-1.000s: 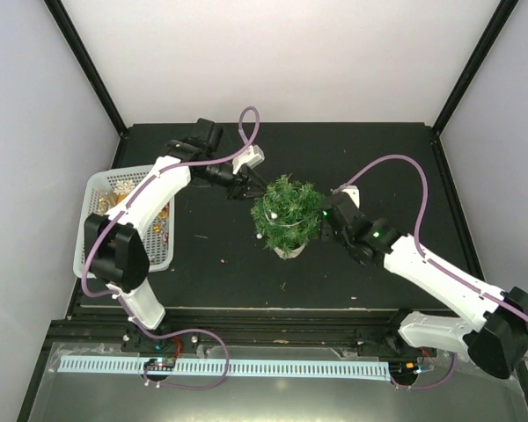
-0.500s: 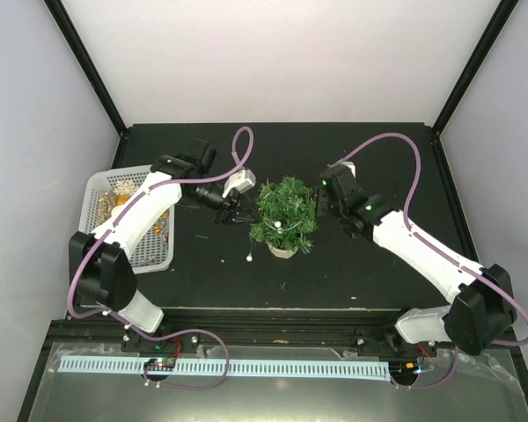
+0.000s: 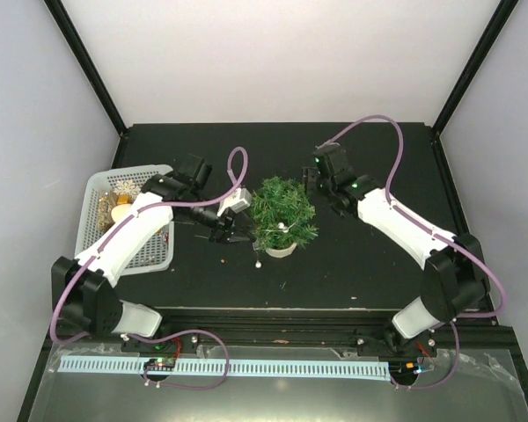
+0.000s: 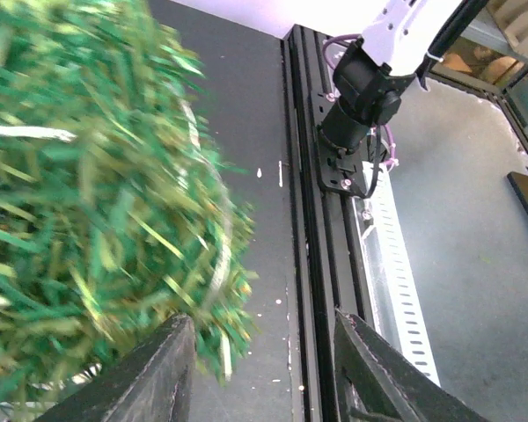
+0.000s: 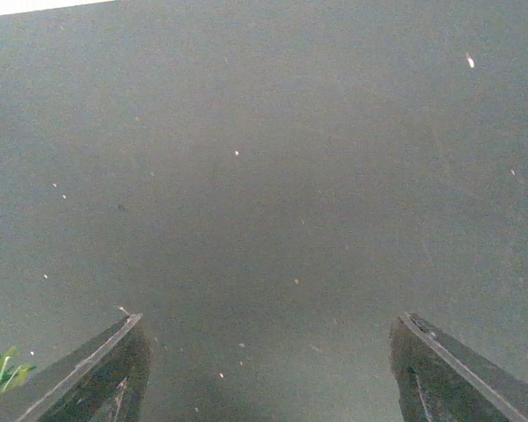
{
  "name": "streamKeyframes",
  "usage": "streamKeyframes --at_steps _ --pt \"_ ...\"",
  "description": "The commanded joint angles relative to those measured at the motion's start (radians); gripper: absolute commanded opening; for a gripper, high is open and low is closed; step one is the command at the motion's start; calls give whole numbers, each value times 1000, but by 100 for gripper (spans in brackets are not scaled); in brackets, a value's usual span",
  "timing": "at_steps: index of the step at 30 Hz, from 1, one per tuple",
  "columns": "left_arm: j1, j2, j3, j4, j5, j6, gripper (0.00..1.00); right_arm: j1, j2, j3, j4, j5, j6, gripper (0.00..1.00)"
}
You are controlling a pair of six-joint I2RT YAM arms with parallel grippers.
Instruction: Decorate the small christmas tree
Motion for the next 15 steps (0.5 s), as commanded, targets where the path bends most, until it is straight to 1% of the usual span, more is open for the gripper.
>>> streamKeyframes --at_steps 1,4,7,10,15 --pt "-17 -70 -43 58 -14 -9 46 -15 35 101 35 -15 -38 75" --pt "-18 -110 -64 98 -69 -42 50 -30 50 159 0 29 -36 76" --pt "-15 -162 -91 165 -138 -77 56 -47 43 172 -17 60 -37 78" --pt "-11 -189 -105 208 -193 -108 58 -55 21 174 -41 100 -40 80" --pt "30 -213 -88 233 -267 -129 61 -58 -68 139 -99 140 -32 79"
